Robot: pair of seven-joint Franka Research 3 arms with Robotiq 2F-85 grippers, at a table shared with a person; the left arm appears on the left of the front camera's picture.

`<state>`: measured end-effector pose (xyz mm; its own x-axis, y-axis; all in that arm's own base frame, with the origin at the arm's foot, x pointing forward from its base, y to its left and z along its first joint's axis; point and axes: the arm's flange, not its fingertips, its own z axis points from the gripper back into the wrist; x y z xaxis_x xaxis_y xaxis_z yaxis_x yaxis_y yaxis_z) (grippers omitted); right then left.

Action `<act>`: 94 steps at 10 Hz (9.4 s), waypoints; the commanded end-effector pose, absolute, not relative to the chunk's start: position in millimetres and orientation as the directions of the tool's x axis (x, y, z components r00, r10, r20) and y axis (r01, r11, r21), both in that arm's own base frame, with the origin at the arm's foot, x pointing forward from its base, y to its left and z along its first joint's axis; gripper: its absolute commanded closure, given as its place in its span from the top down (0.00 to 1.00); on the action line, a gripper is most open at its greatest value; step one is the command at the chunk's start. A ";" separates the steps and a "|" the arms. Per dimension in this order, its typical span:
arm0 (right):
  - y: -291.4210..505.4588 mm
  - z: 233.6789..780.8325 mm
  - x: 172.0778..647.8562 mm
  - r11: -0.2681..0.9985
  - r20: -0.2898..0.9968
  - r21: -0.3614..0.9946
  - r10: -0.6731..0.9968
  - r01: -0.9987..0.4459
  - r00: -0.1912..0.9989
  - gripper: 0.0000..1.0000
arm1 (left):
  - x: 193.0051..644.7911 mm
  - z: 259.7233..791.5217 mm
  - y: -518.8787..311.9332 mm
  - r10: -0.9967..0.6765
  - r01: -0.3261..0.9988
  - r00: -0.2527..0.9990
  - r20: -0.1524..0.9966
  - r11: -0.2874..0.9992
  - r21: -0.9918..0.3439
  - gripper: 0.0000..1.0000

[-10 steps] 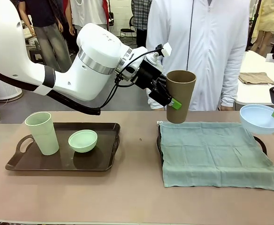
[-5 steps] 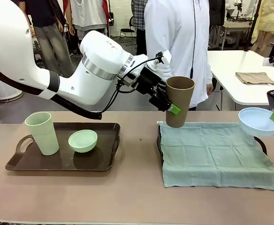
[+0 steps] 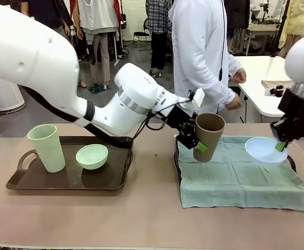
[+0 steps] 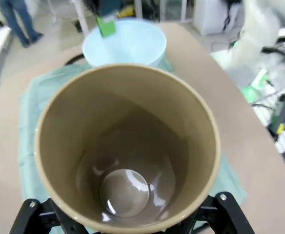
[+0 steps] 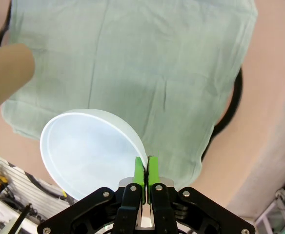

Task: Set up a tray with a mat and arrange the tableware.
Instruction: Place the Picnic Bowl and Reusable plastic cup back onto the Handle tray in front of the human's position, then pick up the Picnic Bowl and Reusable plastic cup from the Handle tray in front of the human's position and hold them in the air.

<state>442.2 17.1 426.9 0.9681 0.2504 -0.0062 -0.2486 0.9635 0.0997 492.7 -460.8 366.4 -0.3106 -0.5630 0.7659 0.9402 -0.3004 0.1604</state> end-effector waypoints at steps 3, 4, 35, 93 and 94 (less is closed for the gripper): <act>17.1 426.9 442.2 0.963 -0.006 0.100 0.250 -0.249 0.968 0.04 | 492.7 366.4 -460.8 -0.563 0.940 -0.311 0.766 -0.300 0.160 0.86; 17.1 426.9 442.2 0.963 -0.006 0.100 0.250 -0.249 0.968 0.04 | 492.7 366.4 -460.8 -0.563 0.940 -0.311 0.766 -0.300 0.160 0.86; -17.7 505.6 383.7 0.933 0.017 0.026 0.360 -0.360 0.933 0.78 | 438.9 469.3 -371.5 -0.788 0.779 0.599 0.145 0.532 -0.332 1.00; -50.0 500.0 358.3 0.234 0.164 0.954 0.111 -0.186 0.980 0.78 | 333.5 515.5 18.3 0.118 0.501 0.857 0.502 0.033 -0.865 1.00; -50.0 500.0 358.3 0.234 0.164 0.954 0.111 -0.186 0.980 0.78 | 333.5 515.5 18.3 0.118 0.501 0.857 0.502 0.033 -0.865 1.00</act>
